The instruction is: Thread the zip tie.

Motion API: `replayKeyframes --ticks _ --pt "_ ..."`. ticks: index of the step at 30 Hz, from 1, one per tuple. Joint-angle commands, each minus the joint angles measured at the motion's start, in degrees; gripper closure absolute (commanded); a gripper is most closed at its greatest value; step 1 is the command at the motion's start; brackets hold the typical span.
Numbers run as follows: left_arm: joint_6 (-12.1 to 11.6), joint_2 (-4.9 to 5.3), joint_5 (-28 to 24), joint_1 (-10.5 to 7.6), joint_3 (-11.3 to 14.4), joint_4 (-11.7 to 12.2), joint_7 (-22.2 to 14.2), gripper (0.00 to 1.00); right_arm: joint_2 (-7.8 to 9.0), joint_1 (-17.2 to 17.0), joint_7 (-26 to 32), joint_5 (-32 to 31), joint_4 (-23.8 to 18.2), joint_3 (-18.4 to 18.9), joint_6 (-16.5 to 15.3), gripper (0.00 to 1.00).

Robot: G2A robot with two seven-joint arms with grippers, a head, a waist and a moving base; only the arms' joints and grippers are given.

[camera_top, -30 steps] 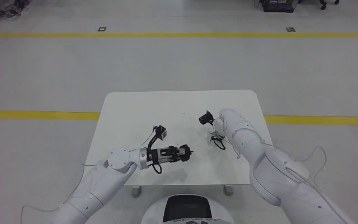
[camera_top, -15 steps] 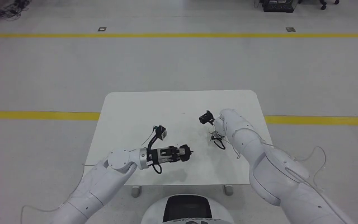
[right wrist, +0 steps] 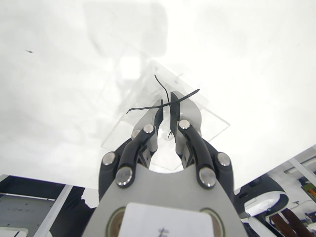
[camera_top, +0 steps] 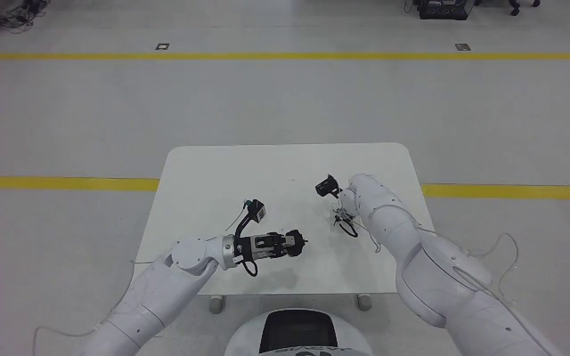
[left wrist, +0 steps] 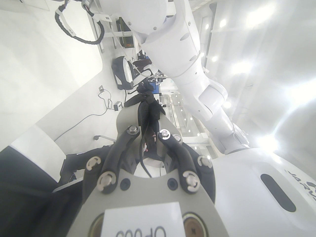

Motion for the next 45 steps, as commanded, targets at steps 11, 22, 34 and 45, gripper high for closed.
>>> replayKeyframes --ticks 11,22,34,45 --pt "0.0 0.0 0.0 0.0 0.0 0.0 0.0 1.0 -0.26 -0.01 0.57 -0.58 0.47 0.37 -0.1 0.88" --pt "0.0 0.0 0.0 0.0 0.0 0.0 0.0 1.0 -0.3 -0.14 0.84 -0.57 1.0 0.96 -0.53 1.0" --pt "0.0 0.0 0.0 0.0 0.0 0.0 0.0 1.0 0.2 1.45 2.59 -0.17 1.49 1.99 -1.3 1.0" --pt "0.0 0.0 0.0 0.0 0.0 0.0 0.0 1.0 1.16 2.58 3.87 -0.4 -0.61 2.86 -1.05 1.0"
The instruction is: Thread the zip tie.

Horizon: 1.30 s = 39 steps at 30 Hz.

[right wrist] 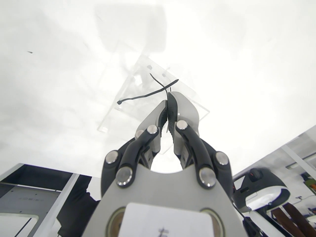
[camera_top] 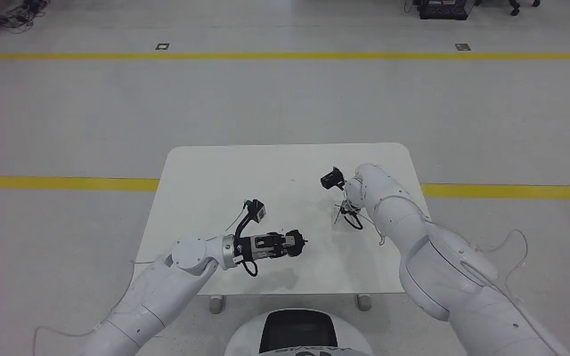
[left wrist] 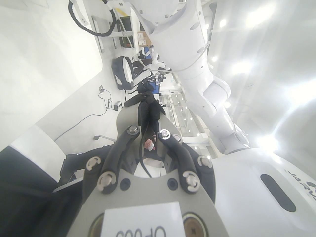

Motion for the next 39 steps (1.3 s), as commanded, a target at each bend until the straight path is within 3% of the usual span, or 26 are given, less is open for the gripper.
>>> replayKeyframes --ticks 1,10,20,29,39 --pt "0.0 0.0 0.0 0.0 0.0 0.0 0.0 1.0 0.16 0.02 0.33 -0.15 -0.66 0.1 0.24 1.0" --pt "0.0 0.0 0.0 0.0 0.0 0.0 0.0 1.0 1.07 -0.42 3.62 -1.03 -4.44 0.59 1.32 1.0" --pt "0.0 0.0 0.0 0.0 0.0 0.0 0.0 1.0 3.41 -1.6 8.76 -2.03 -11.25 2.14 2.46 1.0" --pt "0.0 0.0 0.0 0.0 0.0 0.0 0.0 1.0 7.2 -4.27 15.88 -2.32 -19.63 5.42 1.19 1.0" --pt "0.0 0.0 0.0 0.0 0.0 0.0 0.0 1.0 12.06 -9.69 21.81 -5.45 -33.21 10.51 3.38 1.0"
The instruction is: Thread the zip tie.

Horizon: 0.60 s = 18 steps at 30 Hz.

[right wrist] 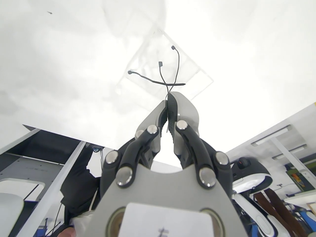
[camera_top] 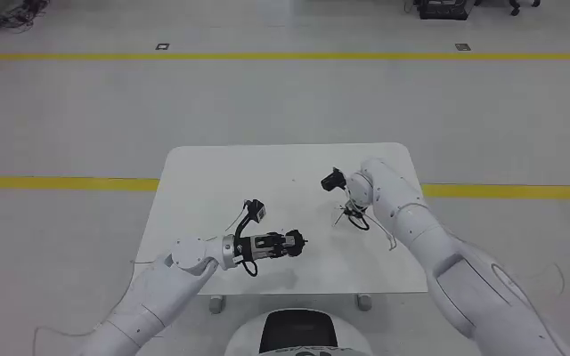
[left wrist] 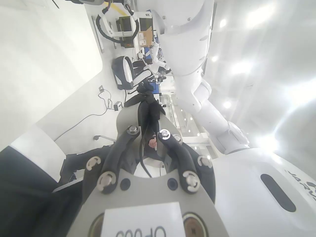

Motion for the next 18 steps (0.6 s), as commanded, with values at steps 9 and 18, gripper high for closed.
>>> replayKeyframes --ticks 9,18 --pt "0.0 0.0 0.0 0.0 0.0 0.0 0.0 1.0 4.1 -6.87 2.68 -5.81 -13.96 5.69 4.99 1.0" --pt "0.0 0.0 0.0 0.0 0.0 0.0 0.0 1.0 6.37 -11.64 -0.6 -7.0 -21.82 11.63 6.94 1.0"
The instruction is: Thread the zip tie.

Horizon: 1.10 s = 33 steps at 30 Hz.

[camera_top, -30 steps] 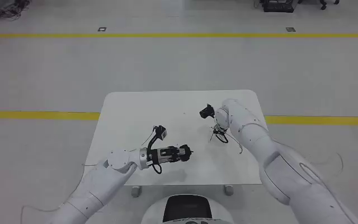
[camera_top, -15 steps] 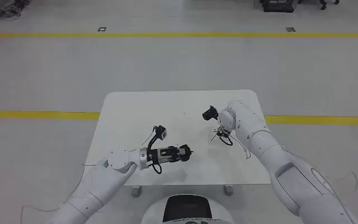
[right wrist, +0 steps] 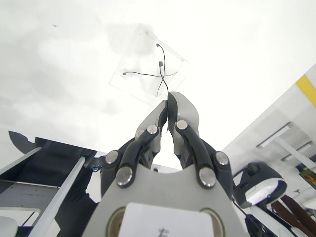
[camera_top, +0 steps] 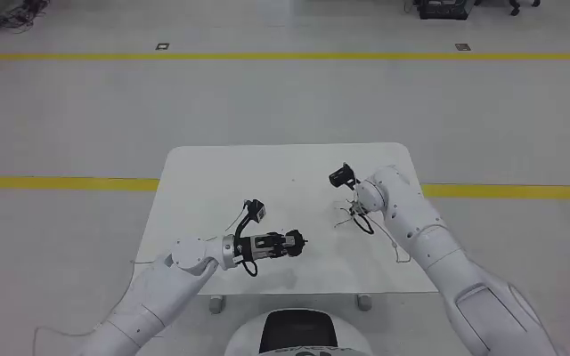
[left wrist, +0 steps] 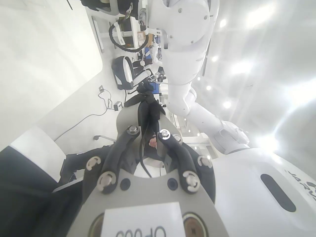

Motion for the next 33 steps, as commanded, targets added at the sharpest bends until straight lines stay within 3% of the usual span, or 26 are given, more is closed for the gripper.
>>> replayKeyframes --ticks 1,4,12,22,24,28,33 --pt "0.0 0.0 0.0 0.0 0.0 0.0 0.0 1.0 0.49 -1.23 -2.03 1.01 -1.67 1.96 -0.02 1.0" --pt "0.0 0.0 0.0 0.0 0.0 0.0 0.0 1.0 1.6 -4.01 -5.69 3.14 -4.77 5.88 -2.26 1.0" --pt "0.0 0.0 0.0 0.0 0.0 0.0 0.0 1.0 4.27 -11.29 -14.33 11.28 -11.04 15.7 -13.54 1.0" --pt "0.0 0.0 0.0 0.0 0.0 0.0 0.0 1.0 4.25 -11.43 -14.7 11.5 -11.28 15.63 -13.54 1.0" --pt "0.0 0.0 0.0 0.0 0.0 0.0 0.0 1.0 4.36 -12.77 -17.66 14.71 -15.03 15.71 -13.54 1.0" --pt "0.0 0.0 0.0 0.0 0.0 0.0 0.0 1.0 6.1 -19.82 -25.3 18.21 -24.47 19.07 -13.54 1.0" --pt "0.0 0.0 0.0 0.0 0.0 0.0 0.0 1.0 9.47 -28.94 -33.86 23.32 -34.97 20.88 -13.54 1.0"
